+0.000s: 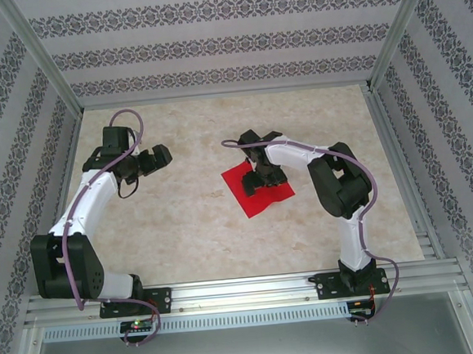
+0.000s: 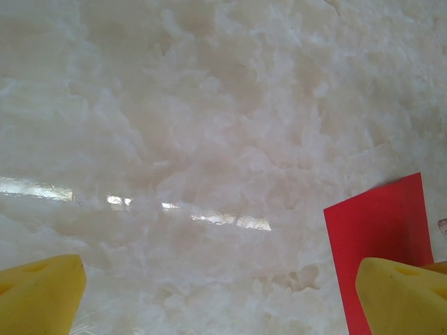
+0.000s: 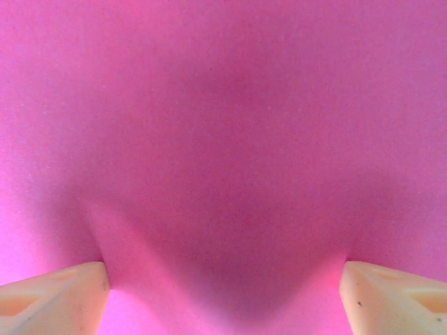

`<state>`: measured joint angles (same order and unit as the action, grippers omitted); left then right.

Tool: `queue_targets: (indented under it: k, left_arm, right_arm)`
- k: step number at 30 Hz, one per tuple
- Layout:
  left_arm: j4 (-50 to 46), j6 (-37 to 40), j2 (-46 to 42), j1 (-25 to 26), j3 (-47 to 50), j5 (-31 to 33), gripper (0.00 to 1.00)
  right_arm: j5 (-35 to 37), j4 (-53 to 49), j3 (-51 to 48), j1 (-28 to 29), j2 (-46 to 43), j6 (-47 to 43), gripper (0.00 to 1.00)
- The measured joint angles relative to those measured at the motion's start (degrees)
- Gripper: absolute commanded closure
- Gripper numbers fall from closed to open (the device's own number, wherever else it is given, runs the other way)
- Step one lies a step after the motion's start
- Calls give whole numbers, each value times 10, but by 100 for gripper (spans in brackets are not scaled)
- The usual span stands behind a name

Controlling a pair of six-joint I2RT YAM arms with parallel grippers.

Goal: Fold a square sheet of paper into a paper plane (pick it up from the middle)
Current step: Fold the square sheet of paper in half at the center of the table.

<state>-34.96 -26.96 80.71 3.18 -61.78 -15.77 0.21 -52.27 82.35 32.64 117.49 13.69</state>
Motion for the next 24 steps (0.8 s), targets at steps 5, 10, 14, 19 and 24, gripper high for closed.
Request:
queue_targets:
  k: [5,10,14,19,24]
  left_arm:
    - [16,-18,0,0,22,-19,0]
    - [61,-51,1,0,61,-58,8]
    - [120,-88,1,8,112,-99,17]
    - [198,-137,3,34,159,-142,23]
    - [283,-182,14,72,186,-172,23]
  right_arm:
    - [-4,20,-15,0,-14,16,44]
    - [-82,80,-51,-2,-50,53,61]
    - [-183,177,-105,-2,-114,112,69]
    - [-290,330,-166,-2,-176,202,69]
    - [-344,436,-209,-2,-176,270,67]
